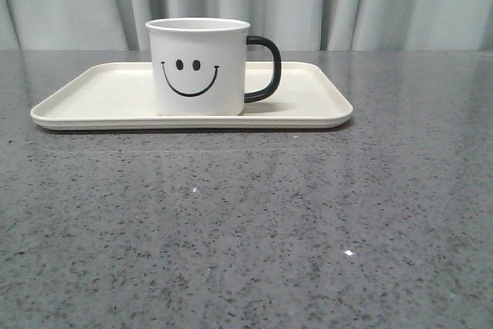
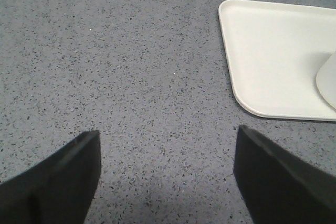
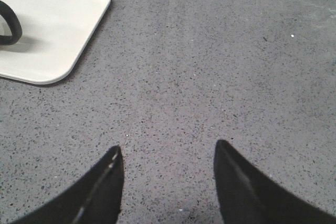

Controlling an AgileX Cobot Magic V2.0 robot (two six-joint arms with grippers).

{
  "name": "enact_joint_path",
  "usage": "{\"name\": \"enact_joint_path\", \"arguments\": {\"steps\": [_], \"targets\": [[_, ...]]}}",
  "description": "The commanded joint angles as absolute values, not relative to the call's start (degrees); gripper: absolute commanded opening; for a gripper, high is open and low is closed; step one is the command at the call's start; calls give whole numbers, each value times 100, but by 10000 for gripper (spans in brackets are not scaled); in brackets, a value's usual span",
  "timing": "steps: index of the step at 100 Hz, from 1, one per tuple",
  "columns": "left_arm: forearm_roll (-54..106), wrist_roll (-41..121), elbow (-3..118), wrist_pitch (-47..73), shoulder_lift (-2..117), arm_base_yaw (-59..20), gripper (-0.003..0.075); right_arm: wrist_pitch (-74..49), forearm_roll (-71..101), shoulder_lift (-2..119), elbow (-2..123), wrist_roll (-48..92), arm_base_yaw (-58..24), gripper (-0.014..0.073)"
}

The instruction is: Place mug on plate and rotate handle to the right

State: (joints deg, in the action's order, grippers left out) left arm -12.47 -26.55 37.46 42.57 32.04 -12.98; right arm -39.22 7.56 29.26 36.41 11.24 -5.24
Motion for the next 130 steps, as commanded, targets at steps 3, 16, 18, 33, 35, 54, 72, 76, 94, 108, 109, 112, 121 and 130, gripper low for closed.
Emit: {"name": "enact_joint_path", "arguments": {"steps": [3, 16, 18, 33, 35, 54, 72, 76, 94, 108, 109, 112, 121, 130], "targets": [[-1285, -2696, 3897, 3858, 3211, -1283, 464, -3455, 754, 2926, 3793, 1110, -479, 303], [-1285, -2696, 3897, 3858, 3211, -1283, 317, -3455, 754, 2926, 3793, 1110, -479, 87], [-1285, -2696, 3897, 3858, 3211, -1283, 279, -3455, 754, 2926, 3793, 1110, -479, 55], [-1285, -2696, 3897, 3858, 3211, -1283, 79, -3455, 754, 2926, 3793, 1110, -479, -60], [-1285, -2696, 3897, 3858, 3211, -1283, 50, -3455, 754, 2926, 3793, 1110, -479, -62], [-1285, -2696, 3897, 3858, 3211, -1283, -20, -3524, 754, 2926, 3793, 1110, -479, -64], [-1285, -2696, 3897, 3858, 3211, -1283, -20, -3558, 754, 2926, 3793, 1110, -479, -64], [-1285, -2696, 3897, 3858, 3211, -1283, -20, -3558, 754, 2926, 3793, 1110, -479, -64], [-1285, -2696, 3897, 3858, 3211, -1283, -20, -3558, 754, 2926, 3793, 1110, -479, -64], [-1285, -2696, 3897, 3858, 3211, -1283, -20, -3558, 754, 2926, 3793, 1110, -479, -64], [-1285, -2696, 3897, 3858, 3211, -1283, -20, -3558, 754, 2926, 3793, 1110, -479, -64], [-1285, -2696, 3897, 3858, 3211, -1283, -20, -3558, 754, 2926, 3793, 1110, -479, -64], [-1285, -2696, 3897, 3858, 3211, -1283, -20, -3558, 754, 2926, 3793, 1110, -479, -64], [-1285, -2696, 3897, 3858, 3211, -1283, -20, -3558, 754, 2926, 3793, 1110, -479, -64]]}}
